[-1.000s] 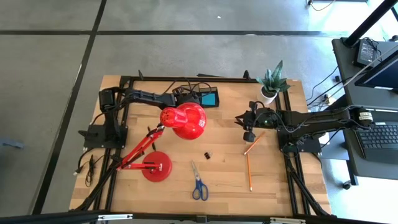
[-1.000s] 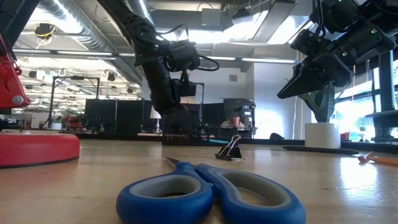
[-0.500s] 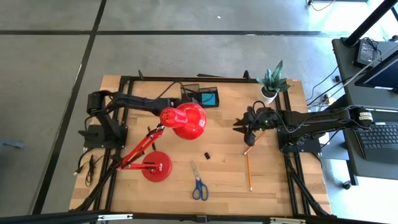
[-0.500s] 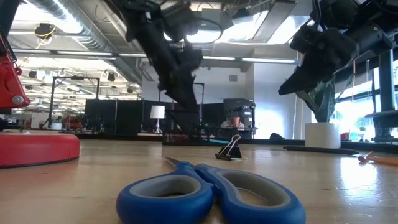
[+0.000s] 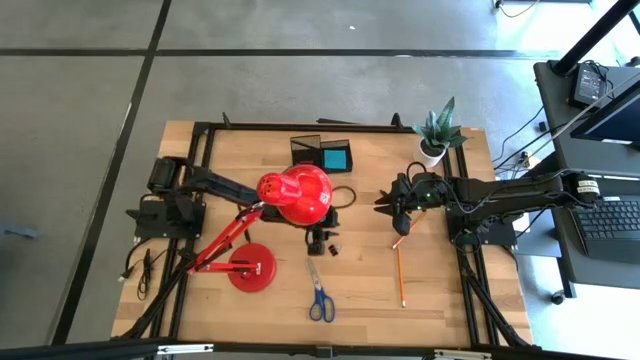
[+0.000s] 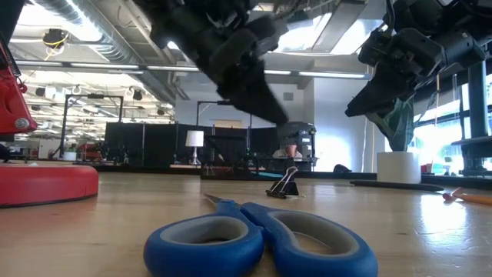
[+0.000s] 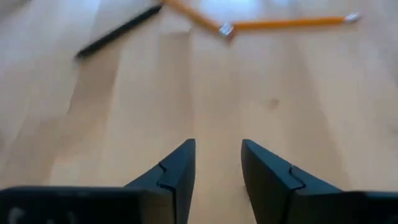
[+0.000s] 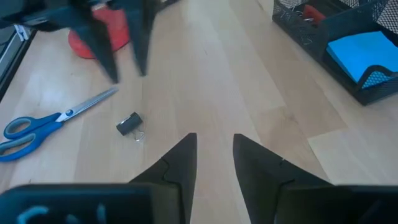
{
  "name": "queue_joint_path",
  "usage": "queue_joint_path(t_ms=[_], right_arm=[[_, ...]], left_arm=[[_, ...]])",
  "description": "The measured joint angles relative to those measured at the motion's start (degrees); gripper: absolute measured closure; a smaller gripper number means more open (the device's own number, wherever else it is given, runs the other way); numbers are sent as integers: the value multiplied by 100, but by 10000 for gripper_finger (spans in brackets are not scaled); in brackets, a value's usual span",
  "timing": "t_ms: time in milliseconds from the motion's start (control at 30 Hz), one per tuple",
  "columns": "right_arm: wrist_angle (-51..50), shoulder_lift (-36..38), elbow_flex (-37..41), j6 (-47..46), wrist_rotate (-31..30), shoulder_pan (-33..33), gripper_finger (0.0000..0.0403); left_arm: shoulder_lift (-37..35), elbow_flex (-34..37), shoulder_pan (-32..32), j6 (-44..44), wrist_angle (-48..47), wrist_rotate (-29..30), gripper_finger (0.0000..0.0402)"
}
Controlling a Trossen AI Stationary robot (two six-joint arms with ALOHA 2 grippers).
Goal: Pick and place office supplies into organizer
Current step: Put the binder clip into the desk organizer
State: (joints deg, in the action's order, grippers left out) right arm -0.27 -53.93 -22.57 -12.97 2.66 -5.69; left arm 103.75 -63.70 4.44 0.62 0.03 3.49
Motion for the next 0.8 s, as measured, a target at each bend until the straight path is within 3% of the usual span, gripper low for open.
queue_joint_path(t_ms=[167,533,800], right_arm=[[-2,0,0,0,0,0,295],[-24,0,0,104,-2,0,295],[-35,0,0,166,-4,0,295]], left_arm=[[254,0,30,350,541,-442,262],[877,0,-113,569,681,-1528,229],[1079,3,-298,568,744,-1830,232]])
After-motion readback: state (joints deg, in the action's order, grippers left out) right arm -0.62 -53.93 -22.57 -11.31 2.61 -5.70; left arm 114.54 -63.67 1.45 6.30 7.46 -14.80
